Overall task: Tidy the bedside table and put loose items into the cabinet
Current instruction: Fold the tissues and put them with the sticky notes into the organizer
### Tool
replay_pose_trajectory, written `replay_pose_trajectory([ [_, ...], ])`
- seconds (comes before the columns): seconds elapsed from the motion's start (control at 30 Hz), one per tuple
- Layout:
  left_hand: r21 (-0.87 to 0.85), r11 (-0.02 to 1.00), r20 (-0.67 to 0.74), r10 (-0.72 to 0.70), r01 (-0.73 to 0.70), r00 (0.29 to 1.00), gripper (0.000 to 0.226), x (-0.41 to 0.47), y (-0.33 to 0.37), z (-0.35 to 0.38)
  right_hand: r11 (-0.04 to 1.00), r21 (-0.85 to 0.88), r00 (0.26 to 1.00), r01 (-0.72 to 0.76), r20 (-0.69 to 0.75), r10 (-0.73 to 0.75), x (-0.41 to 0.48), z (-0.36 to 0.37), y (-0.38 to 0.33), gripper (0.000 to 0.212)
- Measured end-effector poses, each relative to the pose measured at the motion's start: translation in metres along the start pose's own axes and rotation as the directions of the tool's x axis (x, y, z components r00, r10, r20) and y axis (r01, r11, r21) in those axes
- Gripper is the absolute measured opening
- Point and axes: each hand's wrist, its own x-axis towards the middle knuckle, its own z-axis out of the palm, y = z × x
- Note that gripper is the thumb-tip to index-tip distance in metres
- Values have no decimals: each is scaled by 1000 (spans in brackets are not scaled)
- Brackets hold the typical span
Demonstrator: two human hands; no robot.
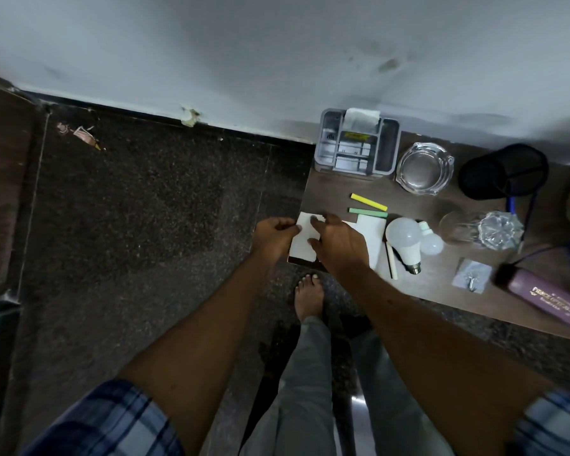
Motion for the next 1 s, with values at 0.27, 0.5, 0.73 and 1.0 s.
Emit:
replay_pose_trajectory([
  [0.27,78,996,-1,39,-39,999,22,2,1,-6,999,32,999,14,-31,-13,11,1,-12,51],
  [0.5,101,985,17,139,-140,990,20,-6,5,-13,971,178,978,157,-164,-128,12,-18,-7,58],
  [0.73,5,966,152,255,-259,955,22,-22,15,-16,926,305,974,223,-32,-224,24,-56,8,46],
  [1.0,-73,928,215,373,-366,903,23,-38,51,4,936,288,978,203,-19,-207,18,-125,33,14],
])
